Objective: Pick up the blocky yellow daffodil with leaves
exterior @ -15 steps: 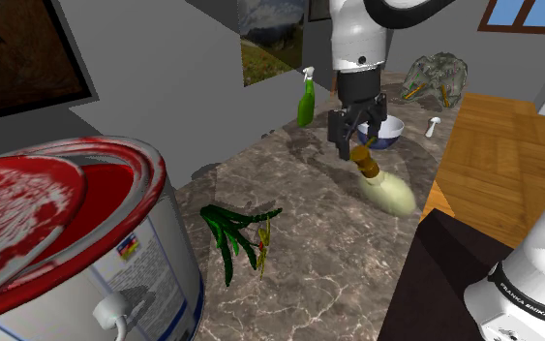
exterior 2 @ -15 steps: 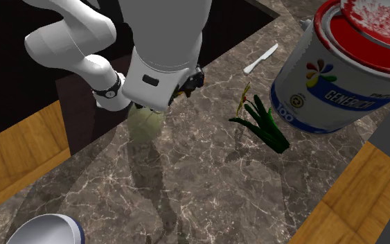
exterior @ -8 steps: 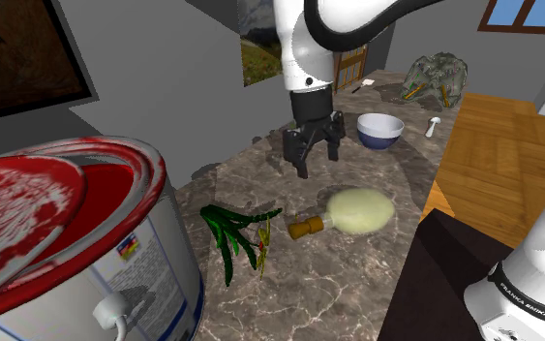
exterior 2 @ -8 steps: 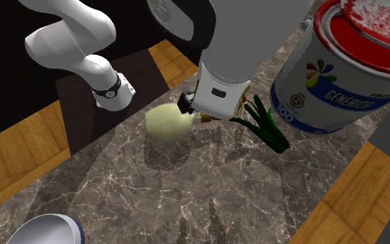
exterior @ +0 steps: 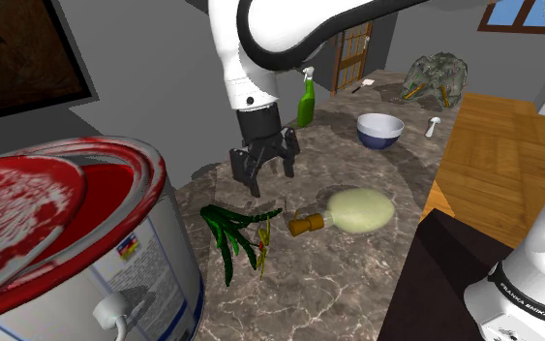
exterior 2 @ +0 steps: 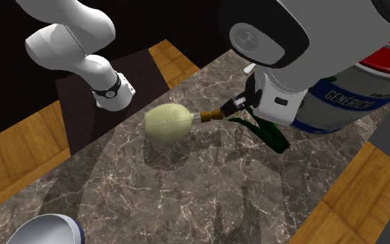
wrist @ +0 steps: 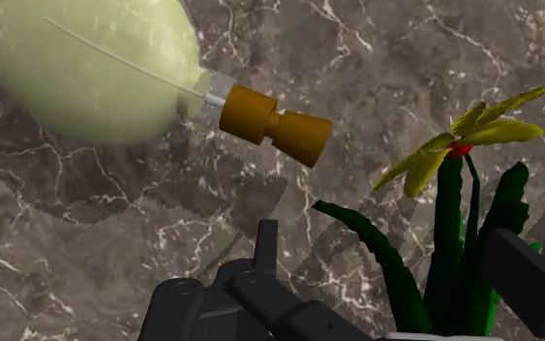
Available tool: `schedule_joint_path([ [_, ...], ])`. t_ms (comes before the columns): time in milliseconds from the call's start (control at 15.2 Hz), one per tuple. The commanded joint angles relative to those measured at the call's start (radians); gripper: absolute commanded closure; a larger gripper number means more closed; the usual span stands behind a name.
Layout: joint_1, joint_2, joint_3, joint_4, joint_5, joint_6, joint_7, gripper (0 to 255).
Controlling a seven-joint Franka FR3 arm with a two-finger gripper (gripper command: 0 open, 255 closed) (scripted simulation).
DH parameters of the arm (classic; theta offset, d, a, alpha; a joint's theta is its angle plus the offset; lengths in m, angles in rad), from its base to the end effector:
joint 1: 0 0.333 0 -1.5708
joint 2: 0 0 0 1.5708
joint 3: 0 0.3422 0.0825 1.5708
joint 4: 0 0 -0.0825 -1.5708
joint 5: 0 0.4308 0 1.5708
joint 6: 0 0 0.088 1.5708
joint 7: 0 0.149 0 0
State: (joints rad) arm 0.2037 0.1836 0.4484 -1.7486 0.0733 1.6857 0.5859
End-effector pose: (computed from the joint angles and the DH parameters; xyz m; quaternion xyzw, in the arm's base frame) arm 0.4962 0.3772 0.4252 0.9903 0.0257 -0.1366 0.0048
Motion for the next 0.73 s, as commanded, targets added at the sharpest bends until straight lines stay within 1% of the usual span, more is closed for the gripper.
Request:
schedule_joint_path([
  [0, 0.031, 0.090, 0.012, 0.085, -0.025, -0.003, 0.033, 0],
  [330, 0.123, 0.306, 0.022, 0.335, -0.086, -0.055, 0.094, 0],
  [396, 0.130, 0.318, 0.021, 0.352, -0.089, -0.059, 0.096, 0],
  [660, 0.128, 0.327, 0.017, 0.310, -0.092, -0.010, 0.092, 0],
])
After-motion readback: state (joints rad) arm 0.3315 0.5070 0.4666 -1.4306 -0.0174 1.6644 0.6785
